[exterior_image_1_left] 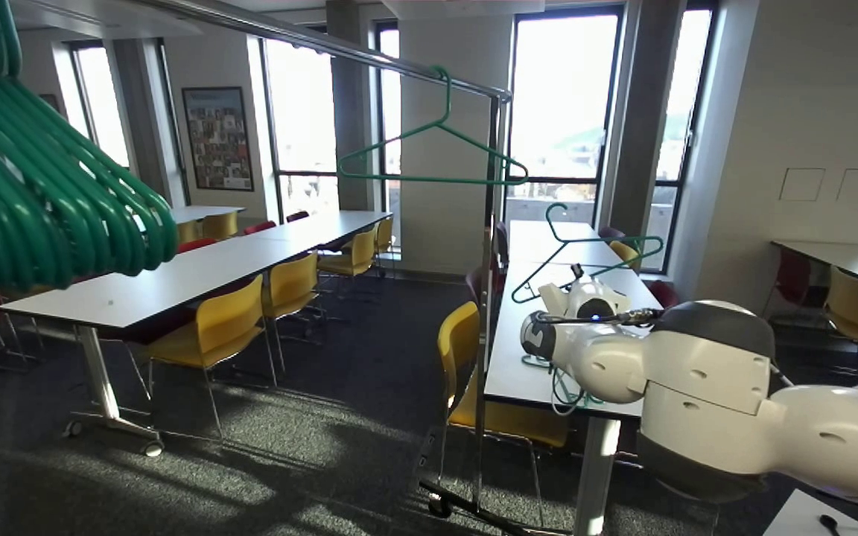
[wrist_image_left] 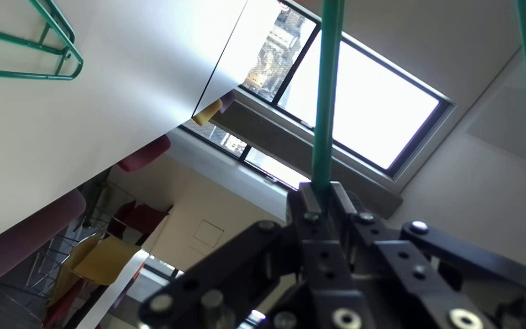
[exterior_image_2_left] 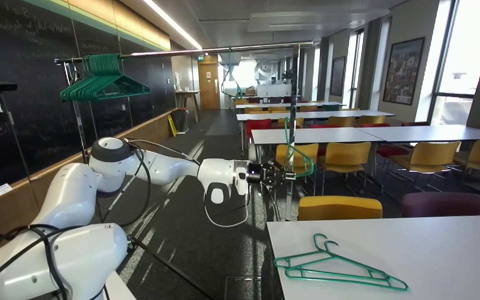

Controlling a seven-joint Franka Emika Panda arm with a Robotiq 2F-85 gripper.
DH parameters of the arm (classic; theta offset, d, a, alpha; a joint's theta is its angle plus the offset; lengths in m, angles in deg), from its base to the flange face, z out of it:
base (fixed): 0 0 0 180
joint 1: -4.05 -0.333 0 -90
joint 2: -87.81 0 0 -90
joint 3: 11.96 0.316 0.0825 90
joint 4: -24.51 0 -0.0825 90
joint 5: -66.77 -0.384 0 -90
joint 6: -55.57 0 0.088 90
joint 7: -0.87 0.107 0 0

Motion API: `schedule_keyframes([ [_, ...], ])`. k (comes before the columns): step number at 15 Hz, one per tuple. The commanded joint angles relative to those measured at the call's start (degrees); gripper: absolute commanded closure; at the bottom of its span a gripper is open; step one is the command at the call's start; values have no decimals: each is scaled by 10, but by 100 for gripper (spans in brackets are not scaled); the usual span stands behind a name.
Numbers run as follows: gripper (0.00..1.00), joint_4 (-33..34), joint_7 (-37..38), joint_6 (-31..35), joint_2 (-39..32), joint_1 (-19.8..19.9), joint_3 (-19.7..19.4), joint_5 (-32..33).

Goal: Put one hanger on the cloth rack

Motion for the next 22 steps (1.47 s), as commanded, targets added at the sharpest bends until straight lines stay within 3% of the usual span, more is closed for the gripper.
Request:
schedule_keyframes([
  [1, 97, -23, 31, 0, -28, -41, -17, -13],
  [7, 97, -19, 88, -6, 16, -116, -15, 46],
  [13, 97, -26, 186, 1, 103, -176, -22, 169],
  [18, 97, -45, 236, 2, 182, -181, -36, 277],
  [22, 97, -69, 247, 5, 225, -164, -38, 348],
])
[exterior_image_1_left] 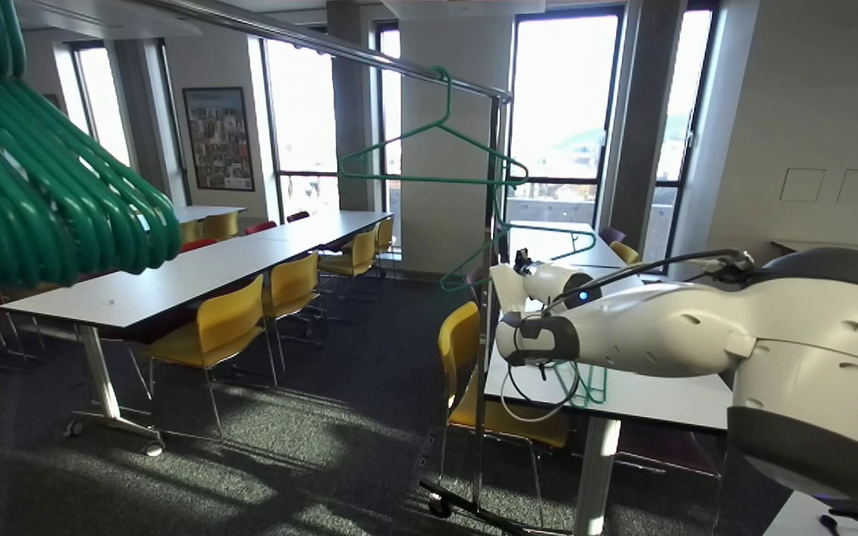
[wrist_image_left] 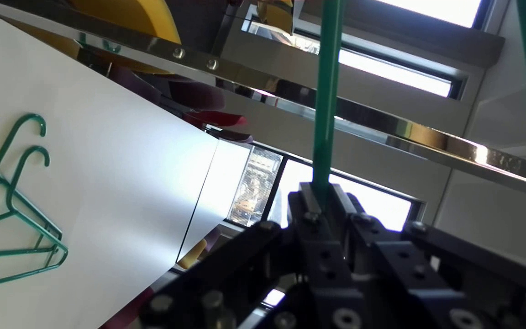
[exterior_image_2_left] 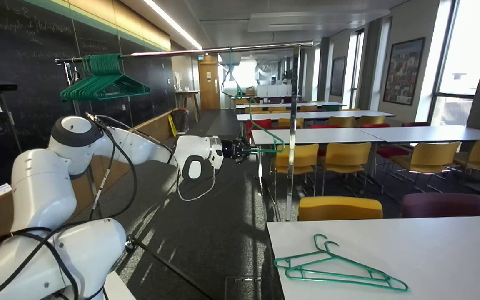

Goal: Put one hanger on the cloth rack

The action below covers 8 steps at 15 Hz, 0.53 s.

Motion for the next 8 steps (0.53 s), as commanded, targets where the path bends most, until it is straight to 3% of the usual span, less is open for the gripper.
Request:
schedule_keyframes([
  [1, 97, -38, 5, 5, 66, 6, -5, 76],
  [2, 90, -8, -35, 6, 33, 11, 10, 6],
  [8, 90, -21, -35, 6, 47, 17, 10, 26],
])
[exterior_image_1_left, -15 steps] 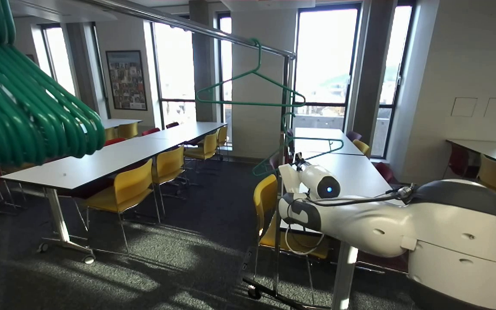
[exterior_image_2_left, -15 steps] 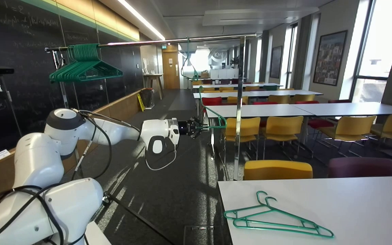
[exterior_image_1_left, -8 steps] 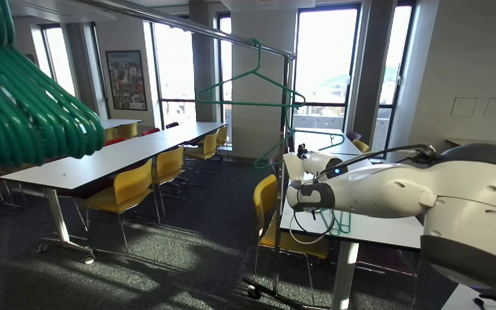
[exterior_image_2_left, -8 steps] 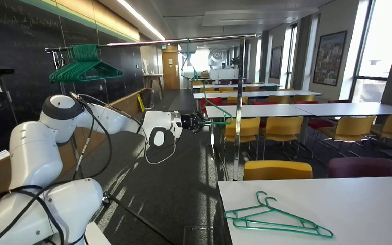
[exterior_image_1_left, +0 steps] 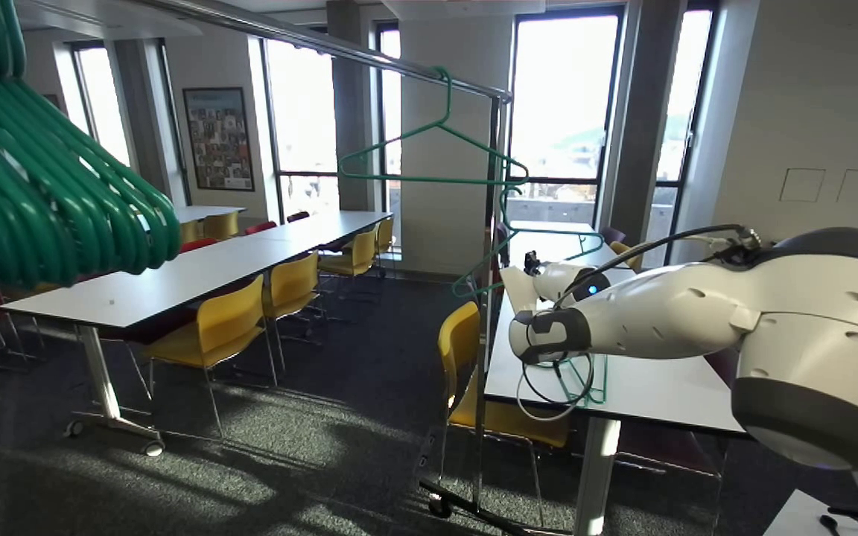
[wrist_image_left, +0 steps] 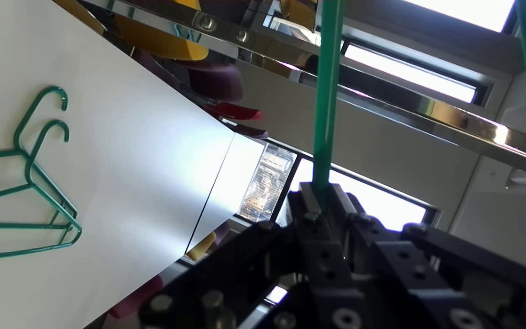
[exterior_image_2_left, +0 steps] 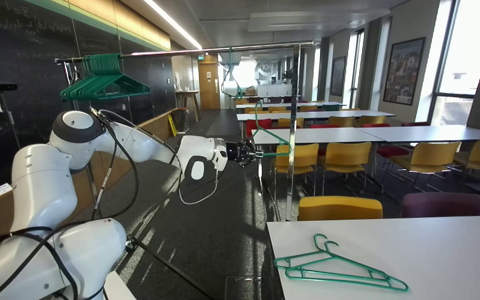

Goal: Put one hanger on the cloth rack

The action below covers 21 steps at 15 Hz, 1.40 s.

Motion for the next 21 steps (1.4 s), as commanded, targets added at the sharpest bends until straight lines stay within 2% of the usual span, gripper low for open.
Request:
schedule_keyframes([
  [1, 90, 7, -35, 6, 10, 5, 10, -29],
  [3, 90, 7, -35, 6, 10, 5, 11, -29],
  [4, 97, 7, -35, 6, 10, 5, 11, -29],
  [5, 97, 11, -5, -5, -15, 3, 2, -7],
  [9, 97, 69, -8, -12, -78, 9, -16, -12],
  [12, 97, 131, -2, -34, -134, 30, -48, -20],
  [16, 97, 212, 27, -109, -202, 68, -113, -27],
  [21, 97, 290, 78, -207, -258, 118, -182, -4],
])
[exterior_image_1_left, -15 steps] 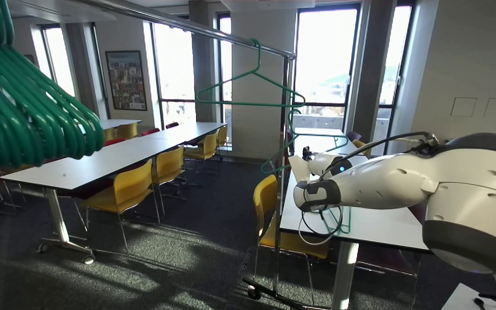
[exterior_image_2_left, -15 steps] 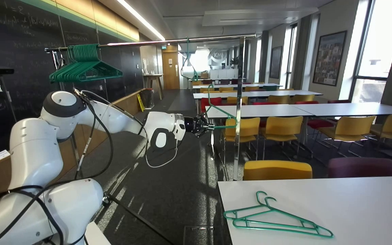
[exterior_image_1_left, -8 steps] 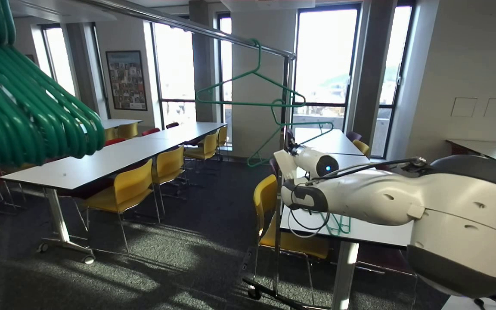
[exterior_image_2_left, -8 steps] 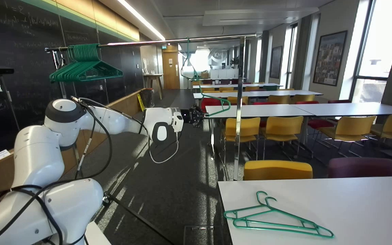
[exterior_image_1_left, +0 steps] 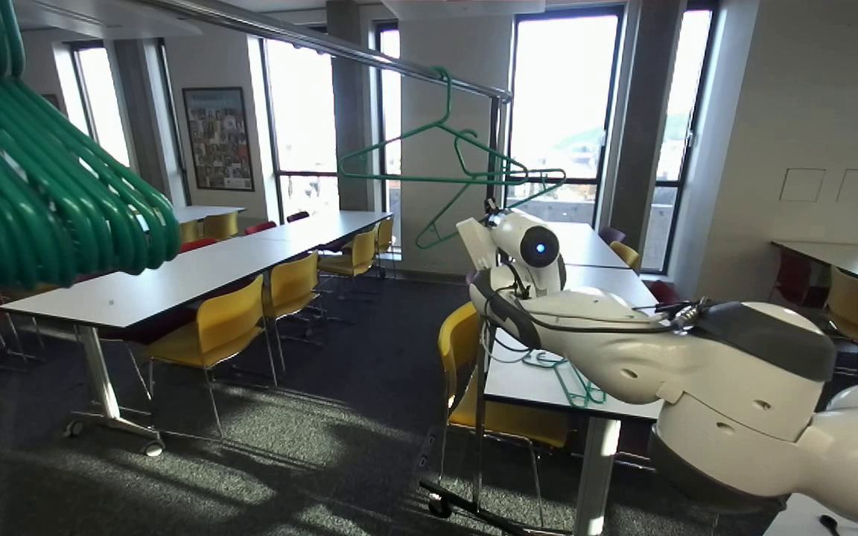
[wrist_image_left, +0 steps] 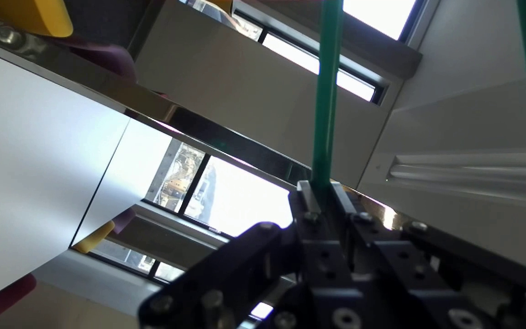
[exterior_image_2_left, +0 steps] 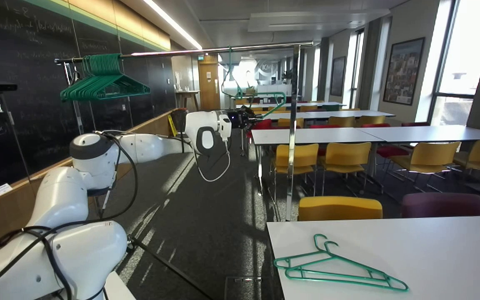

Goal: Put one hanger on the cloth rack

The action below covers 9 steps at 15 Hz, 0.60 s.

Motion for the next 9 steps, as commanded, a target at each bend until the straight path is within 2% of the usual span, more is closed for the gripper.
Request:
schedule_keyframes([
  [1, 97, 66, 37, -68, -42, 40, -50, 16],
  [4, 97, 106, 25, -125, -39, 59, -63, 36],
  [8, 97, 147, 18, -162, -31, 75, -82, 54],
  [9, 97, 149, 38, -152, -9, 74, -73, 96],
])
